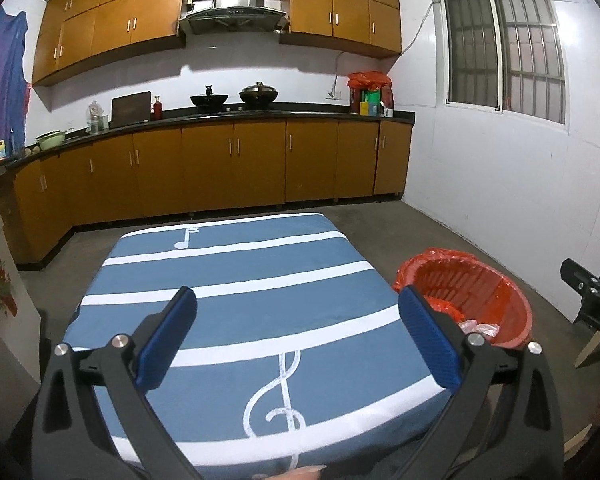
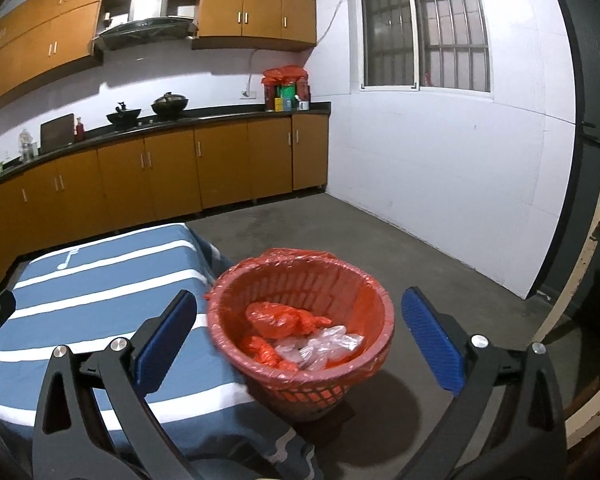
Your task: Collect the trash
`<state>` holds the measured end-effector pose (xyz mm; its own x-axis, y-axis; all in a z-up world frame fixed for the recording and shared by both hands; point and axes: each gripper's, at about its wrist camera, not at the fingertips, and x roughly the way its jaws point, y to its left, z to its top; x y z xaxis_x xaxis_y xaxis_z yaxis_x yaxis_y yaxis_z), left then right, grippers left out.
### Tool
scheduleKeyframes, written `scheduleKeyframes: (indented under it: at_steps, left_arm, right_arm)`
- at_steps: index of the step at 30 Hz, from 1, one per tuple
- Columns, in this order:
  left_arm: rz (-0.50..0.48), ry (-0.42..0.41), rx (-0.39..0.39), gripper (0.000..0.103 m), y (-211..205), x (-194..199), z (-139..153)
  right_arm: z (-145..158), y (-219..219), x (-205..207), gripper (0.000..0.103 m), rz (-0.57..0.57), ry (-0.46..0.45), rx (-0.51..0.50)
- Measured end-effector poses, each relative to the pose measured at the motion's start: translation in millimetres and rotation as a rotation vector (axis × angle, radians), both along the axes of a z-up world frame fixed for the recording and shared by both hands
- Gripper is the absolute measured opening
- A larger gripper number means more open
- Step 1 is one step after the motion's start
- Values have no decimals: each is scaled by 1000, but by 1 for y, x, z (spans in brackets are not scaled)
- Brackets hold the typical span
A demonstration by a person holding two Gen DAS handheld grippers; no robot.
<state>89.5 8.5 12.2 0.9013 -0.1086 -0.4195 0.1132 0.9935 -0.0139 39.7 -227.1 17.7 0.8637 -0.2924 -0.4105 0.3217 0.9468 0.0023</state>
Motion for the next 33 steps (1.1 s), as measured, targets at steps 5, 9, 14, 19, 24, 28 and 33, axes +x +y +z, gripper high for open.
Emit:
scheduleKeyframes:
  at_steps: [5, 9, 14, 19, 24, 28, 33]
  left_arm:
    - [7, 0, -8, 99, 3, -12, -1]
    - [11, 0, -3, 99, 4, -23, -2]
    - [10, -2, 6, 99, 3, -35, -4]
    - [13, -2, 5, 99, 3, -39, -4]
    - [25, 8, 4, 99, 1, -49, -8]
    - [33, 15, 4, 99, 1, -54, -8]
    - [36, 23, 6, 99, 1, -55, -7]
  right_arm:
    - [-1, 9, -7, 101, 19, 4, -4]
    - [-2, 17, -14, 101, 29, 0, -16]
    - [-3, 22, -21, 101, 32, 2, -21]
    - [-6, 28, -27, 101, 28, 7, -37]
    - [-9, 30, -31, 101, 23, 18, -37]
    - [-10, 31, -34, 101, 20, 26, -29]
    - [-13, 31, -37, 101, 19, 42, -15]
